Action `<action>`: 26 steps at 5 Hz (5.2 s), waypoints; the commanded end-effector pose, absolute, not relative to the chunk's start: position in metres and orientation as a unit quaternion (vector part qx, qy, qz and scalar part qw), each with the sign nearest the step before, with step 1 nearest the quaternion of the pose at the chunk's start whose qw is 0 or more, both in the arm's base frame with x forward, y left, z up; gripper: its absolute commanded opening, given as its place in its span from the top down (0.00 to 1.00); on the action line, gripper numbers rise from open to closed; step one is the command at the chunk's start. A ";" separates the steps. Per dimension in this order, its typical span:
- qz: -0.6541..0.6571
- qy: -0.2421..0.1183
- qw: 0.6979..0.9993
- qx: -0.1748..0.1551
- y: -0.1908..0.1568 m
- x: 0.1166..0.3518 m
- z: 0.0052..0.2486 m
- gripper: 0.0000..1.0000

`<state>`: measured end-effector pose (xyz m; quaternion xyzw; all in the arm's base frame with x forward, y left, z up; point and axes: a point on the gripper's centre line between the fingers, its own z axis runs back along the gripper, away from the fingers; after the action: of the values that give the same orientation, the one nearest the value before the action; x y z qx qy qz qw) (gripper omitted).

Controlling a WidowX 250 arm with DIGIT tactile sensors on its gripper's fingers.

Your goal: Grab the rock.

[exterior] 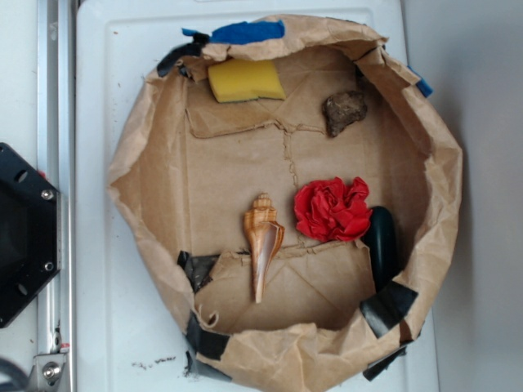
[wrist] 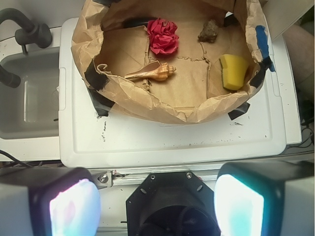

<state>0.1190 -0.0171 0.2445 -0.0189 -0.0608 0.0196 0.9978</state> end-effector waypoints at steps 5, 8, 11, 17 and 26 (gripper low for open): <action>0.171 -0.176 0.969 -0.034 0.003 0.274 0.200 0.00; 0.287 -0.133 0.948 -0.038 0.029 0.259 0.206 0.00; 0.264 -0.126 0.956 0.012 0.038 0.276 0.157 0.00; 0.289 -0.161 0.943 -0.036 0.081 0.293 0.127 0.00; 0.307 -0.205 0.928 0.043 0.083 0.319 0.062 0.00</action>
<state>0.3149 0.0815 0.0436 0.0493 -0.1843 0.3141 0.9300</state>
